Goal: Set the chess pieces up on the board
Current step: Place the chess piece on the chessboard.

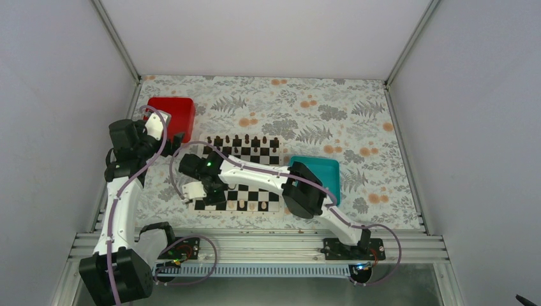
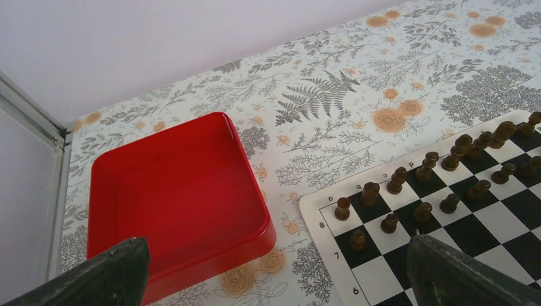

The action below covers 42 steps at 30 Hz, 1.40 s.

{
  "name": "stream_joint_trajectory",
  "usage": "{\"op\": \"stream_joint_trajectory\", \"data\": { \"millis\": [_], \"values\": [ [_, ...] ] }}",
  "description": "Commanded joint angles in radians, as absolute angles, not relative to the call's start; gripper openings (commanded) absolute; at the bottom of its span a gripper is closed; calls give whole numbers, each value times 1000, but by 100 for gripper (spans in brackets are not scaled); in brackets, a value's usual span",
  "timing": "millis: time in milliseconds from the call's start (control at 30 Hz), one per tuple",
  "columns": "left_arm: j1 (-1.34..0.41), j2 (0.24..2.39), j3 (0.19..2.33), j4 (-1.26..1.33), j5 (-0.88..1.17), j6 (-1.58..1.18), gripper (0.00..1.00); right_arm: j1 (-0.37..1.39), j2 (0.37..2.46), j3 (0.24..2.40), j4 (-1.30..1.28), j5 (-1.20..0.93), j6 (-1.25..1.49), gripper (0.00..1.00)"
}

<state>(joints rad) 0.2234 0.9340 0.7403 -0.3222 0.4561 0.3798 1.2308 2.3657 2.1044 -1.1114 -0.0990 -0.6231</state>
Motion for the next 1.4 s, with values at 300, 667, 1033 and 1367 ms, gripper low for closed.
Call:
{"op": "stream_joint_trajectory", "data": {
  "millis": [300,667,1033,1367],
  "values": [
    [233,926,732,-293,477,376,100,1259,2440,2167,-1121,-111,-617,9],
    [235,928,730,-291,483,379,100,1269,2462,2180,-1142,-109,-622,9],
    [236,934,731,-293,488,380,100,1269,2436,2175,-1152,-112,-620,26],
    [239,926,731,-290,478,377,100,1202,2215,2065,-1160,-96,-611,47]
  ]
}}
